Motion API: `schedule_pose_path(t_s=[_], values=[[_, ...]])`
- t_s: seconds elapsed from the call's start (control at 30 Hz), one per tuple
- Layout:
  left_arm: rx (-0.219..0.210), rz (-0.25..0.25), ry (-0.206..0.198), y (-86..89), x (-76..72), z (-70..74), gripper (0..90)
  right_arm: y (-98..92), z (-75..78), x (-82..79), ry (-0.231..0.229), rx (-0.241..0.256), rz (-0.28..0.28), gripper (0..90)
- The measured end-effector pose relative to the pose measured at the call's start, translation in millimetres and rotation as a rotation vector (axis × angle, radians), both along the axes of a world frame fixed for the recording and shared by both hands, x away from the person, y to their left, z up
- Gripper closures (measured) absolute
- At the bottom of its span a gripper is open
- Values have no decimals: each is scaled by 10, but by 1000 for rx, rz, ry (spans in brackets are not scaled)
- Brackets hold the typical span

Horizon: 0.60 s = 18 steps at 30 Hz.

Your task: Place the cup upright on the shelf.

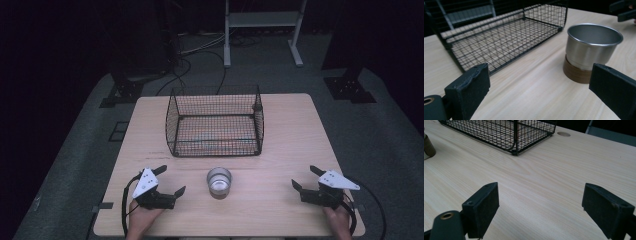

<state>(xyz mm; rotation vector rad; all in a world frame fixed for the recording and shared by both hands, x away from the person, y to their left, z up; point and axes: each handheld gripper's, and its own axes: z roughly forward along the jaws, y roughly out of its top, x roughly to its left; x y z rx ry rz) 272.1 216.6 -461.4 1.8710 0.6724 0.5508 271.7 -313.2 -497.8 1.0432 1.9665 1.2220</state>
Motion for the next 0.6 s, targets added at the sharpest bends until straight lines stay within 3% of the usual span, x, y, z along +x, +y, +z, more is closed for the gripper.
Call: schedule_pose_path(t_s=[0.23,0.3,0.6], values=[[21,-23,9,-88,-4,1,24,5,-1,-1,0,-3,-2,135],[49,-41,13,-138,6,-15,23,2,0,-1,-1,-1,-5,134],[48,-106,30,-279,6,-2,21,1,0,-3,0,-1,-9,134]])
